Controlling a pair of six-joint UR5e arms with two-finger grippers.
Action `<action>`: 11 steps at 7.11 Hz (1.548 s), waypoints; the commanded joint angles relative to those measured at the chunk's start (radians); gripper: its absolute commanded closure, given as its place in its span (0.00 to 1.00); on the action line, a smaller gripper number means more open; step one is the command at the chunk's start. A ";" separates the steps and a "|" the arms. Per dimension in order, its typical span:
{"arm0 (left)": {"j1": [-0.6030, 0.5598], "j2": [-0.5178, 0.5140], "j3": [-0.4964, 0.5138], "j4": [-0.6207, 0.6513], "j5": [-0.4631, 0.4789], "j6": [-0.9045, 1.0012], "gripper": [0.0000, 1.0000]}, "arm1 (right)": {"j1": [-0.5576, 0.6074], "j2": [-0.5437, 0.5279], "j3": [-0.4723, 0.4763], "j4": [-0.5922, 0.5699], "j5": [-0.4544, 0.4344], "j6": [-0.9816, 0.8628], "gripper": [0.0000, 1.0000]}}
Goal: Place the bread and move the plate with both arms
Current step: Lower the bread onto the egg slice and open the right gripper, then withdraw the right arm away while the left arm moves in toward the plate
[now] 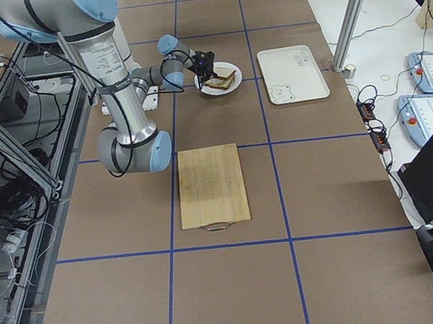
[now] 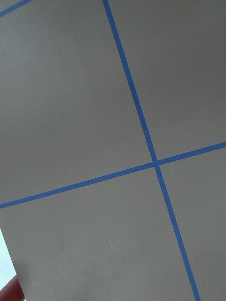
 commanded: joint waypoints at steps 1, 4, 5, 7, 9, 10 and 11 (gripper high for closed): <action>0.000 0.004 -0.001 -0.001 0.000 0.000 0.01 | 0.017 -0.007 0.036 -0.047 0.007 -0.086 0.00; 0.000 -0.010 -0.018 -0.055 0.000 0.000 0.01 | 0.296 -0.026 0.097 -0.185 0.388 -0.309 0.00; 0.002 -0.019 -0.007 -0.078 -0.001 -0.014 0.01 | 0.413 -0.071 0.090 -0.205 0.523 -0.473 0.00; 0.002 -0.015 -0.009 -0.150 -0.041 -0.026 0.01 | 0.619 -0.170 0.082 -0.291 0.732 -0.853 0.00; 0.005 -0.015 0.000 -0.262 -0.141 -0.124 0.01 | 0.801 -0.310 0.082 -0.307 0.870 -1.186 0.00; 0.020 -0.019 0.003 -0.312 -0.151 -0.136 0.01 | 0.895 -0.407 0.082 -0.301 0.944 -1.362 0.00; 0.069 -0.030 -0.018 -0.317 -0.165 -0.146 0.01 | 0.990 -0.508 0.082 -0.294 0.987 -1.537 0.00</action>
